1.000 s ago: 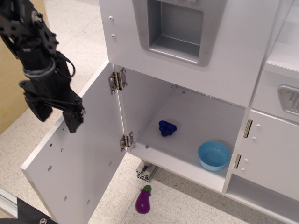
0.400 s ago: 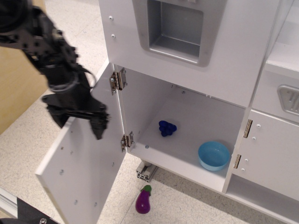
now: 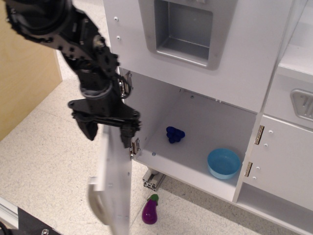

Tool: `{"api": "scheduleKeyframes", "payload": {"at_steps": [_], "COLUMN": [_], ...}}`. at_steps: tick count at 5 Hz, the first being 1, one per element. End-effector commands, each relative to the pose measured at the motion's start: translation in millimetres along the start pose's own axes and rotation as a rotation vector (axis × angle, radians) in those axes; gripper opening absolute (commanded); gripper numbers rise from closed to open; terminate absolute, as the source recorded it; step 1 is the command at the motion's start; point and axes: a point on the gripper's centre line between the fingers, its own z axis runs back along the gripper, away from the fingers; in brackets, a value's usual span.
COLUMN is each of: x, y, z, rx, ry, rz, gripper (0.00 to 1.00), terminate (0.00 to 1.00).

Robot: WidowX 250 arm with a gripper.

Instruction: Close low fridge

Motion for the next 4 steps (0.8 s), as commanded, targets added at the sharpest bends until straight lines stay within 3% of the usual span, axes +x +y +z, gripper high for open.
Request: {"api": "scheduleKeyframes", "payload": {"at_steps": [1,2,4], "x": [20,23,-5], "y": [-16,-23,-14], "z": [17,38,74], "rx": [-0.043,-0.072,-0.095], "ry": [-0.016,-0.008,-0.081], "rz": [0.061,0.078,0.026], "gripper": [1.0,1.0,1.0], "terminate": [0.0,0.0,0.0]}}
